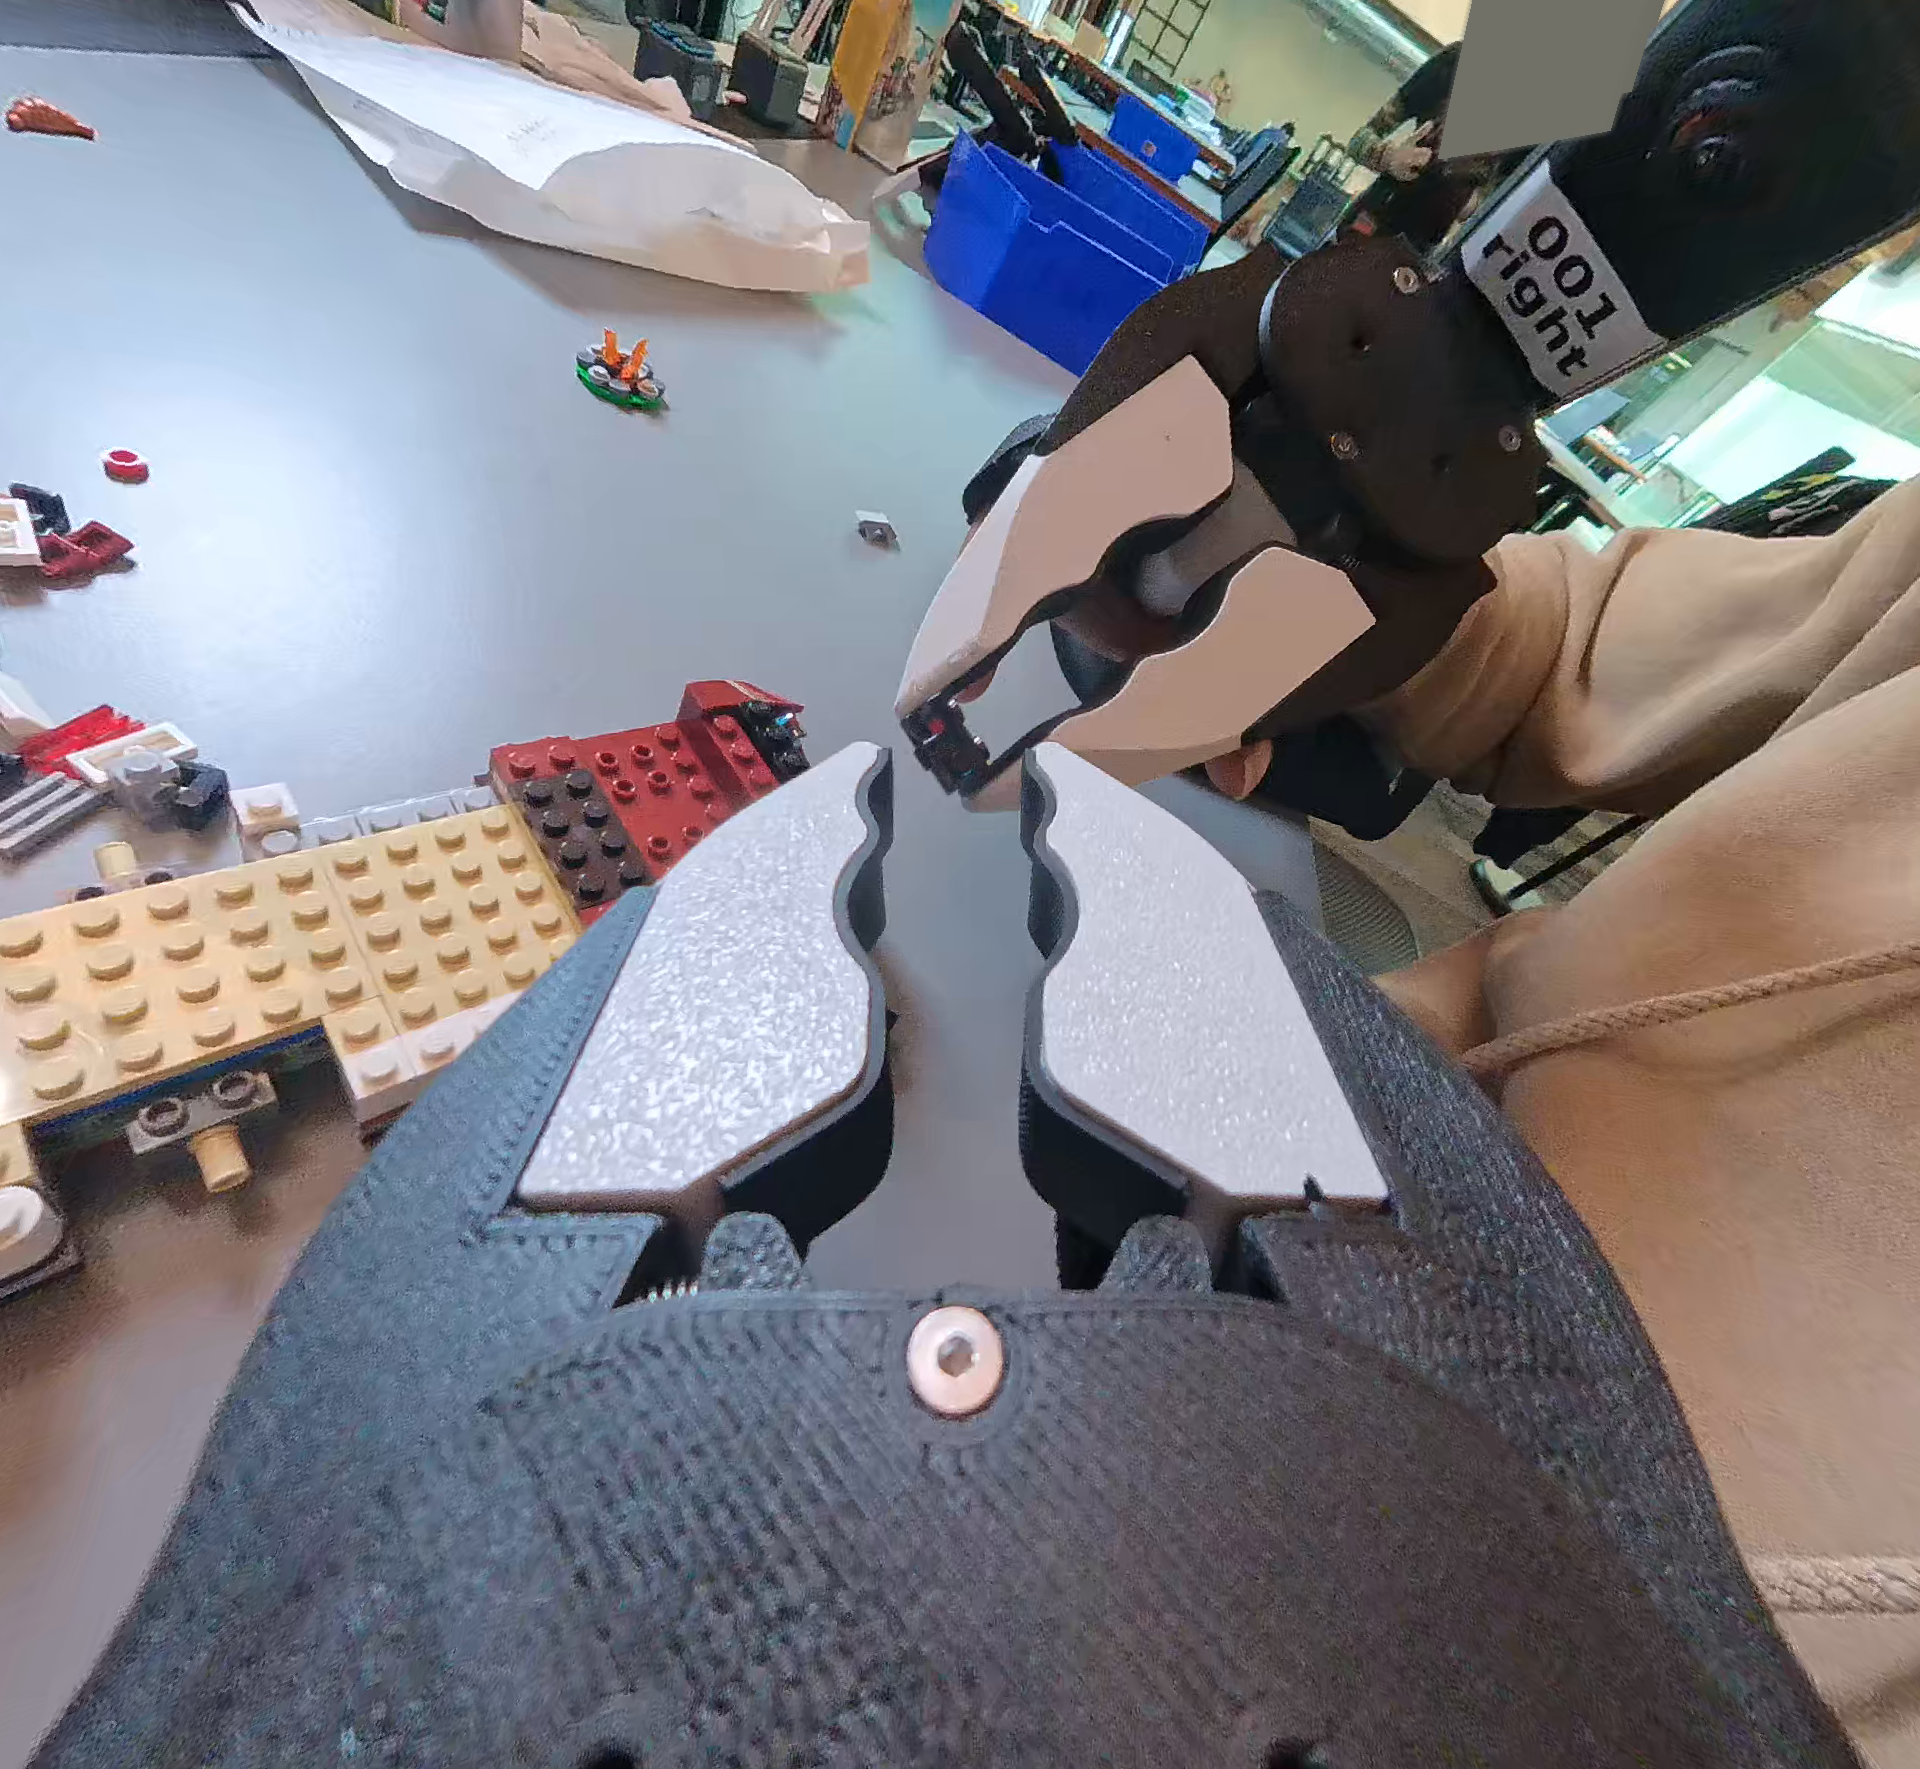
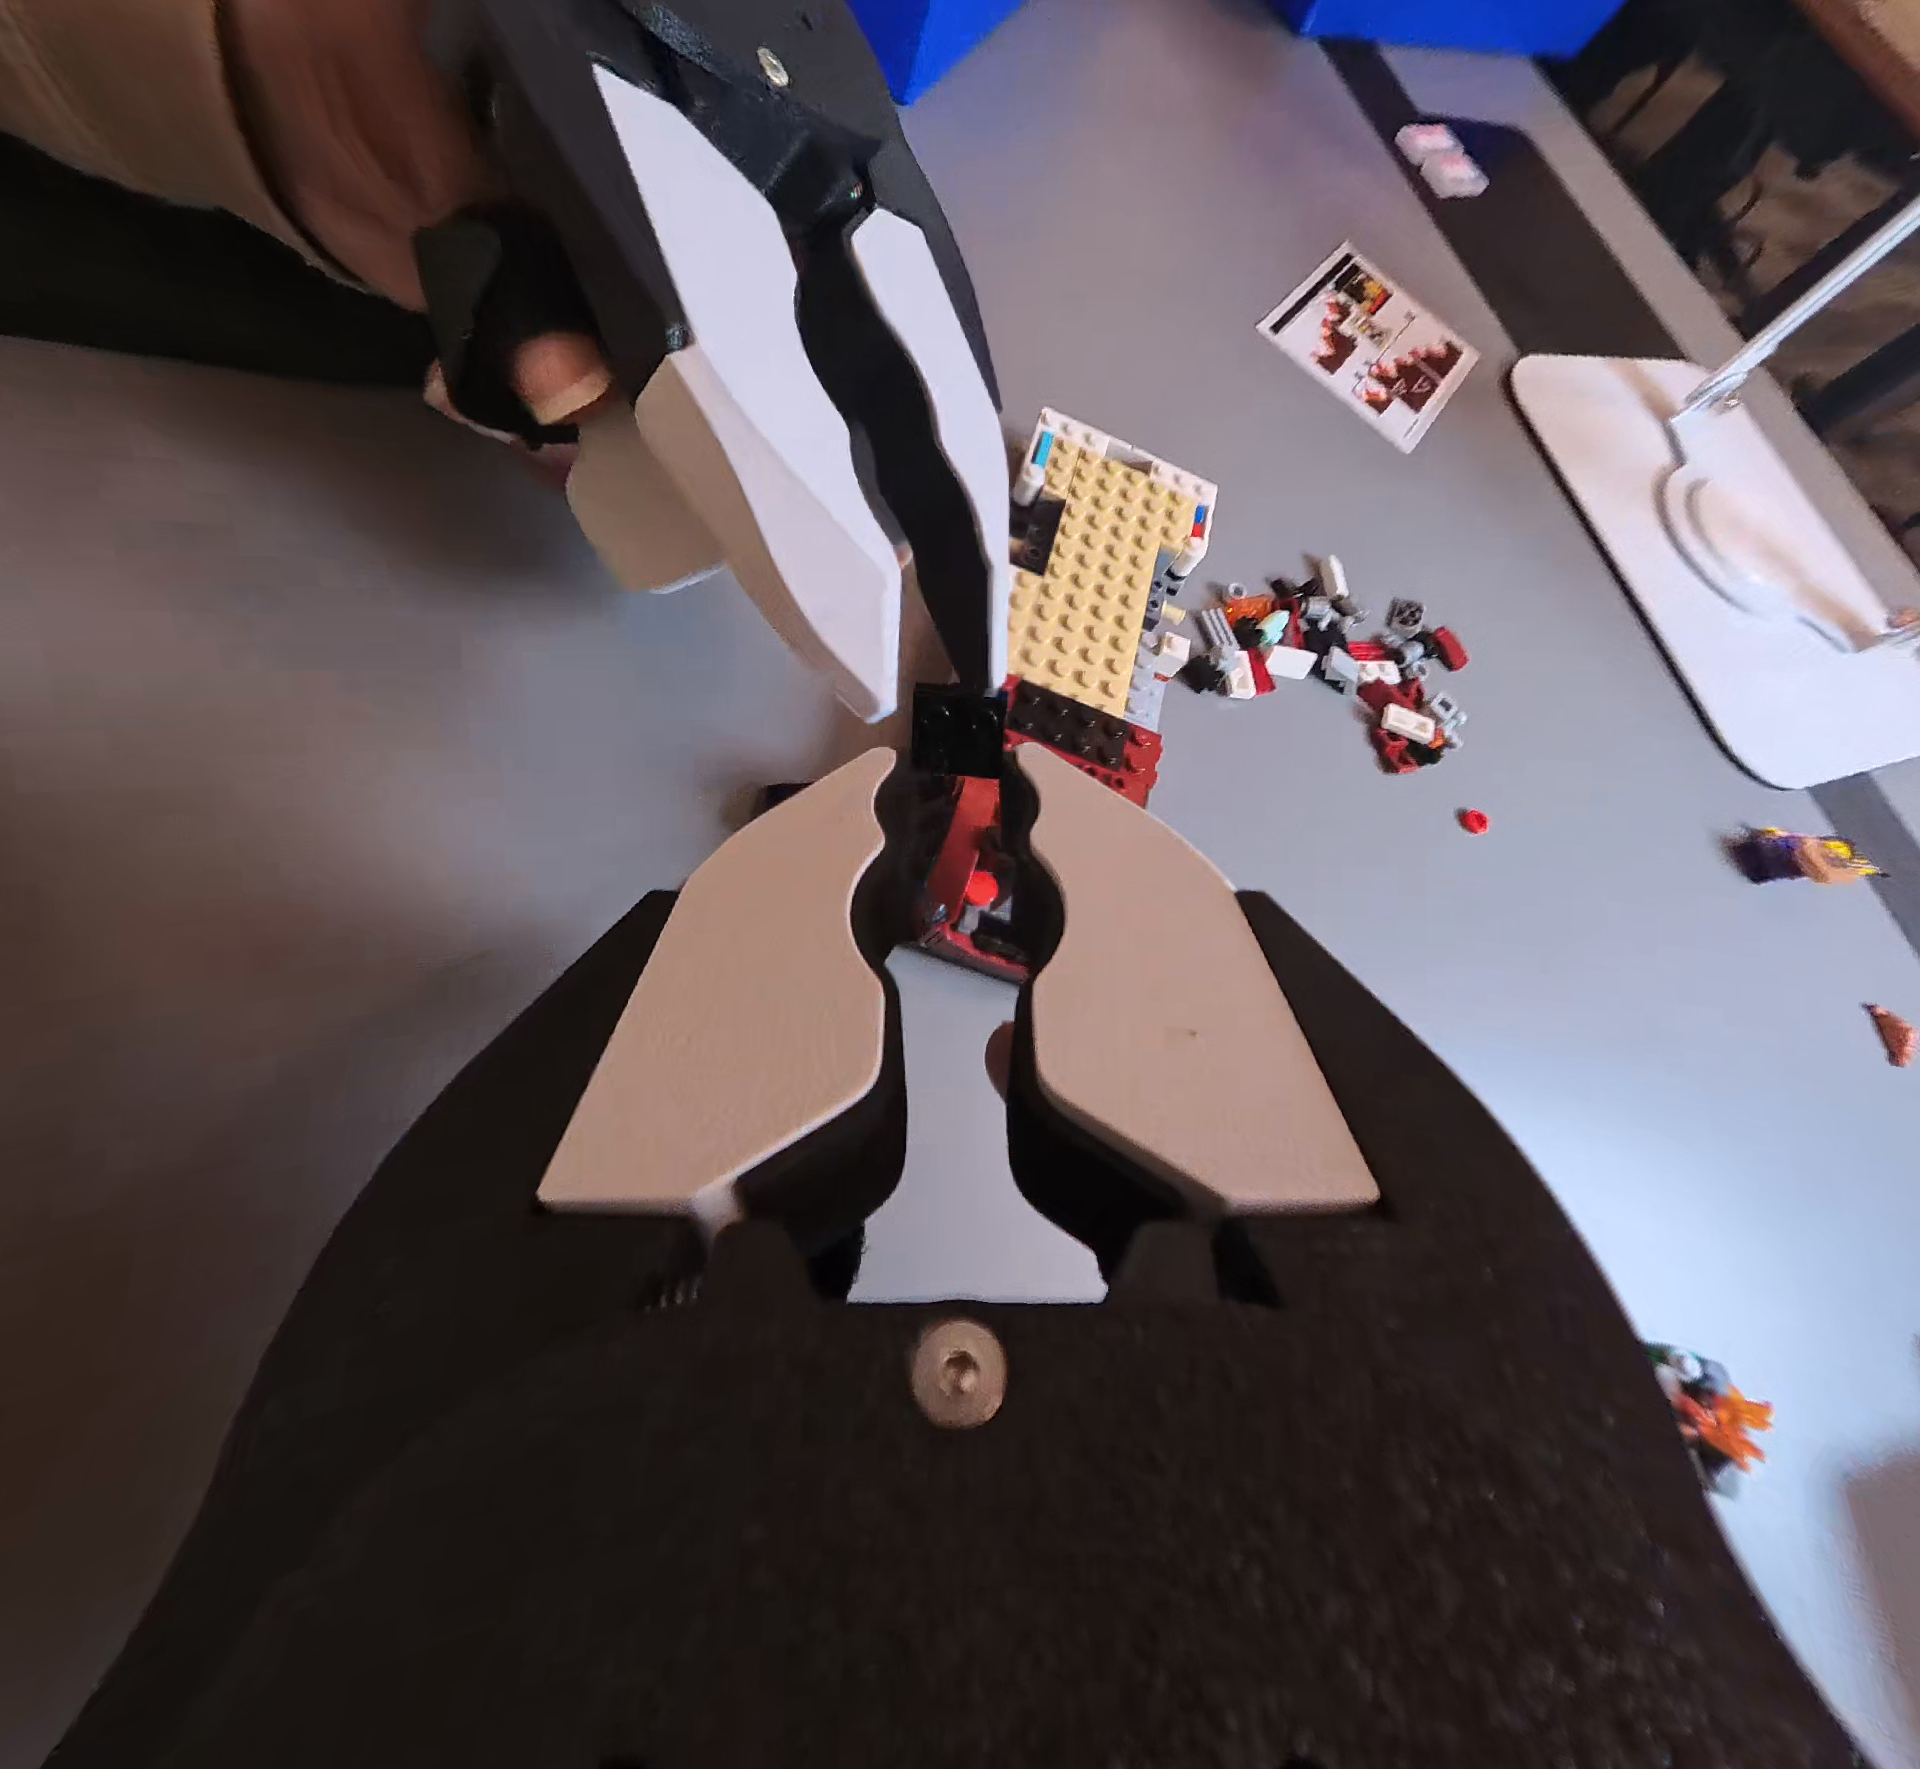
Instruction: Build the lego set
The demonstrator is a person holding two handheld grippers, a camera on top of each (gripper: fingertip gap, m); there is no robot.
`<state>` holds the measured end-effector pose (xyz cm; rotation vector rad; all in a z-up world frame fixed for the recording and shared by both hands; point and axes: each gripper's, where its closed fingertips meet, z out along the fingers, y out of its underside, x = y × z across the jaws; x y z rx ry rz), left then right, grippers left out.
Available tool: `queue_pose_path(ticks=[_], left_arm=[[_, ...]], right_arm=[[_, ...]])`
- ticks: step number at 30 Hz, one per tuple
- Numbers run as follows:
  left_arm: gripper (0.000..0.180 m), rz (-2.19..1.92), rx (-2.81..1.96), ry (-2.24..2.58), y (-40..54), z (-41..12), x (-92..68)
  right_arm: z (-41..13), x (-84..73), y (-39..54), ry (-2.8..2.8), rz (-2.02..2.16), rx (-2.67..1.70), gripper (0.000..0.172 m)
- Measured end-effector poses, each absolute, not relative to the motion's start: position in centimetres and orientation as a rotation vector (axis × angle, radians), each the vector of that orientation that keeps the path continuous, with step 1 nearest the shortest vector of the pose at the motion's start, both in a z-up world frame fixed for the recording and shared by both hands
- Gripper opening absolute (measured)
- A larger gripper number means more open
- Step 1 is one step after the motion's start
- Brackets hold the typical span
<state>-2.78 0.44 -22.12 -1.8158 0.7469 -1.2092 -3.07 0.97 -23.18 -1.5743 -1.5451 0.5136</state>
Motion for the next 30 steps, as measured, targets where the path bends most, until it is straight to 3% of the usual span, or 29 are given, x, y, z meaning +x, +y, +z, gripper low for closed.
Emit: queue_pose_path(ticks=[8,17,30], left_arm=[[0.014,-1.333,-1.864,0.662,0.3,-22.4,-2.7],[0.013,-1.881,-1.763,0.393,-0.5,-20.0,-2.7],[0.013,-1.874,-1.775,0.38,-0.3,-20.4,-2.6]], right_arm=[[-23.3,-3.3,0.7,-1.562,0.499,-1.555,0.016],[-20.6,-3.6,-0.2,-1.454,0.565,-1.343,0.017],[-20.9,-3.5,-0.1,-1.427,0.611,-1.381,0.017]])
